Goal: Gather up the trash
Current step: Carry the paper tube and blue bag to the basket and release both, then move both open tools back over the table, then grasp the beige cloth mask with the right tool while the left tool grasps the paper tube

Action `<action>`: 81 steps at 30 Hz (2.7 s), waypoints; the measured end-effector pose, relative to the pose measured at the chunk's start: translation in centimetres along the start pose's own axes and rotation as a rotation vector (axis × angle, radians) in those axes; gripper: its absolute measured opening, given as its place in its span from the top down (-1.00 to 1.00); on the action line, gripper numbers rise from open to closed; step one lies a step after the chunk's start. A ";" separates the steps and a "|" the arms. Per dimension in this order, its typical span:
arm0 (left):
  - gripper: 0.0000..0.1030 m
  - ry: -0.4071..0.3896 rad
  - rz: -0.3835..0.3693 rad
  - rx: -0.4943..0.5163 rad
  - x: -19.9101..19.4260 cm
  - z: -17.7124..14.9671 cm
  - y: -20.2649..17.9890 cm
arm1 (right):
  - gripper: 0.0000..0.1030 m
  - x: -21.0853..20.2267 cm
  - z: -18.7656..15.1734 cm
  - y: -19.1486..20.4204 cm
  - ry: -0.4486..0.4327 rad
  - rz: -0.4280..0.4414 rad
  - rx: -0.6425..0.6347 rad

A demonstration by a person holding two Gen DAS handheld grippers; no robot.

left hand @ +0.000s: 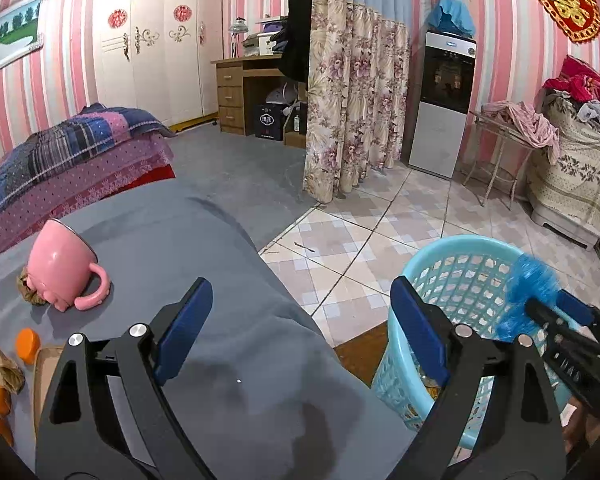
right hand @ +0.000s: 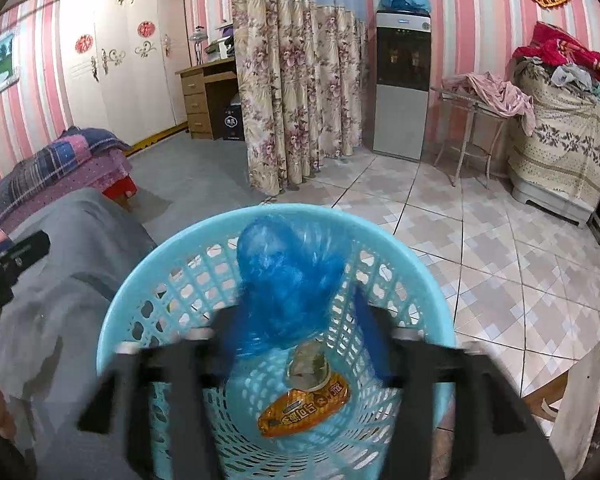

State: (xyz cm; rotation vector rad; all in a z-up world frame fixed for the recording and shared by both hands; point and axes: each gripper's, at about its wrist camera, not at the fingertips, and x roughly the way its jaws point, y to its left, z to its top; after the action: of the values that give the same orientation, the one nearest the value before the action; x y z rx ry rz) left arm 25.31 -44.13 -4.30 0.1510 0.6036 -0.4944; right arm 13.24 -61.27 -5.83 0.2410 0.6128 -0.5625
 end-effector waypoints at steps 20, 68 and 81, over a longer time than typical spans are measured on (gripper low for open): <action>-0.89 -0.044 0.039 -0.068 -5.0 2.2 3.1 | -0.91 -3.6 1.1 1.5 -0.051 0.012 -0.008; -0.89 0.090 0.429 -0.267 -27.4 -19.8 32.7 | -0.92 -19.3 -16.5 30.0 0.017 0.516 -0.429; -0.89 0.091 0.451 -0.309 -28.6 -22.8 34.3 | 0.30 -20.2 -21.0 33.8 0.068 0.640 -0.649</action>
State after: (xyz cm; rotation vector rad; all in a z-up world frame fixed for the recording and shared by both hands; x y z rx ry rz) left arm 10.14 3.54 -6.59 0.0128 0.7039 0.0447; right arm 8.63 -16.97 -8.68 -0.1616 0.7089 0.2727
